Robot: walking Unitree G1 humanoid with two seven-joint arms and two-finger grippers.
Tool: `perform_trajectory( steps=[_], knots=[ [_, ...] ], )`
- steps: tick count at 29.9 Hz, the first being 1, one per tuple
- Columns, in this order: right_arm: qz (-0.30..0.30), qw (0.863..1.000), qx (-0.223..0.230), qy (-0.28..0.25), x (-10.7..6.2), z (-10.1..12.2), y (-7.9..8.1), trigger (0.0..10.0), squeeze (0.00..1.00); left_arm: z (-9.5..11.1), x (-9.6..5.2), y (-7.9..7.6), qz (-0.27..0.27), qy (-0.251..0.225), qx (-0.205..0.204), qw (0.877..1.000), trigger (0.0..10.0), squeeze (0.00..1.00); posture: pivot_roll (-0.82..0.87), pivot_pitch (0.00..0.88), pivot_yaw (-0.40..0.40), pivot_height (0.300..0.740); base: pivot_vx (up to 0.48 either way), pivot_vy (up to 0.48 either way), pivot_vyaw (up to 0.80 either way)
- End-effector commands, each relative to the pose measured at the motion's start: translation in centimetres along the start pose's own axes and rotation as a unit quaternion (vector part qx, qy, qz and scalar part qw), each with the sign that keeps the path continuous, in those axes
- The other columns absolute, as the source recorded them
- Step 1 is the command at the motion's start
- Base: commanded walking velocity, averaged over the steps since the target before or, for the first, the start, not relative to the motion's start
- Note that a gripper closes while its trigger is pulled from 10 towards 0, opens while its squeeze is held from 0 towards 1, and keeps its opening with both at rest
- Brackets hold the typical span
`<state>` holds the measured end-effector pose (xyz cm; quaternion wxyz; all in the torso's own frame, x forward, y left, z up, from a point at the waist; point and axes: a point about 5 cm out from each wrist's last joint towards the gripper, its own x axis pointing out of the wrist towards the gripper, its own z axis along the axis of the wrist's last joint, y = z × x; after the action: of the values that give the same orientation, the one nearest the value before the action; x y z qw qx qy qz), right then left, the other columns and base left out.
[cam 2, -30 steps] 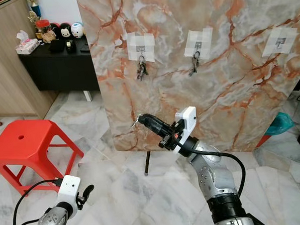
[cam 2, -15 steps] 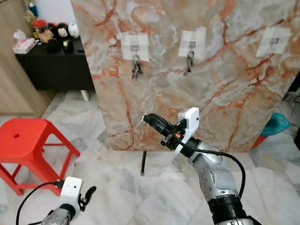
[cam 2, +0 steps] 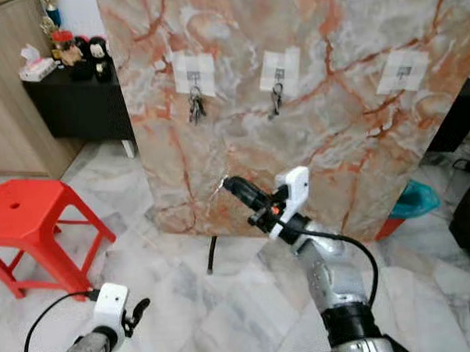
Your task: Hang keys on a hook
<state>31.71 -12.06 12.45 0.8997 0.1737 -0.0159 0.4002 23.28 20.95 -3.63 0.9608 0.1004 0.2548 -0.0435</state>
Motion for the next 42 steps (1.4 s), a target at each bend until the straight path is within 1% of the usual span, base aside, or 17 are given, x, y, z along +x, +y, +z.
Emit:
perform_trajectory(
  steps=[1,4,7,10,14,17,20,27,33,35,37,42],
  knots=[
    [-0.028,1.000,-0.011,-0.006,0.1,0.6,-0.7,10.0,0.00,-0.3,-0.1,0.0,0.001,0.008,-0.009,1.000,10.0,0.00,0.06,0.000,-0.034,0.740,0.000,0.000,0.00],
    [-0.052,0.998,-0.007,-0.021,0.0,0.9,-1.2,10.0,0.00,-0.4,-0.2,-0.1,-0.004,0.004,-0.020,1.000,10.0,0.00,0.06,0.000,-0.034,0.740,0.000,0.000,0.00],
    [-0.068,0.997,-0.008,-0.026,0.0,1.0,-1.5,10.0,0.00,-0.5,-0.2,-0.2,-0.006,0.007,-0.018,1.000,10.0,0.00,0.06,0.000,-0.035,0.740,0.000,0.000,0.00],
    [-0.130,0.991,-0.005,-0.037,-0.4,1.1,-2.6,10.0,0.00,-0.5,-0.2,-0.2,-0.004,0.006,-0.022,1.000,10.0,0.00,0.06,0.000,-0.039,0.740,0.000,0.000,-0.13],
    [-0.167,0.985,-0.005,-0.041,-0.7,1.1,-3.4,10.0,0.00,-0.6,-0.3,-0.3,-0.007,0.005,-0.025,1.000,10.0,0.00,0.06,0.000,-0.036,0.740,0.000,0.000,-0.55],
    [-0.181,0.982,-0.002,-0.048,-0.9,1.2,-3.7,10.0,0.00,-0.6,-0.3,-0.3,-0.009,0.006,-0.025,1.000,10.0,0.00,0.06,0.000,-0.035,0.740,0.000,0.000,-0.55],
    [-0.198,0.978,-0.009,-0.061,-1.1,1.4,-4.0,10.0,0.00,-0.6,-0.3,-0.3,-0.008,0.005,-0.024,1.000,10.0,0.00,0.06,0.000,-0.035,0.740,0.000,0.000,0.00],
    [-0.226,0.971,-0.005,-0.072,-1.1,1.7,-4.7,10.0,0.00,-0.5,-0.2,-0.5,-0.010,0.004,-0.025,1.000,10.0,0.00,0.06,0.000,-0.040,0.740,0.286,0.000,0.00],
    [-0.257,0.963,-0.006,-0.079,-1.4,2.0,-5.3,10.0,0.00,-0.7,-0.3,-0.5,-0.009,0.007,-0.026,1.000,10.0,0.00,0.06,0.000,-0.039,0.740,0.301,0.000,0.00],
    [-0.276,0.958,-0.012,-0.080,-1.6,2.1,-5.7,10.0,0.00,-0.7,-0.3,-0.5,-0.008,0.010,-0.025,1.000,10.0,0.00,0.06,0.000,-0.041,0.740,0.322,0.000,0.00],
    [-0.299,0.950,0.004,-0.090,-1.9,2.2,-6.2,10.0,0.00,-0.7,-0.3,-0.6,-0.007,0.009,-0.026,1.000,10.0,0.00,0.06,0.000,-0.042,0.740,0.330,0.000,0.00],
    [-0.304,0.947,0.012,-0.099,-2.0,2.3,-6.3,10.0,0.00,-0.7,-0.3,-0.6,-0.008,0.010,-0.027,1.000,10.0,0.00,0.06,0.000,-0.042,0.740,0.337,0.000,-0.47]
  ],
)
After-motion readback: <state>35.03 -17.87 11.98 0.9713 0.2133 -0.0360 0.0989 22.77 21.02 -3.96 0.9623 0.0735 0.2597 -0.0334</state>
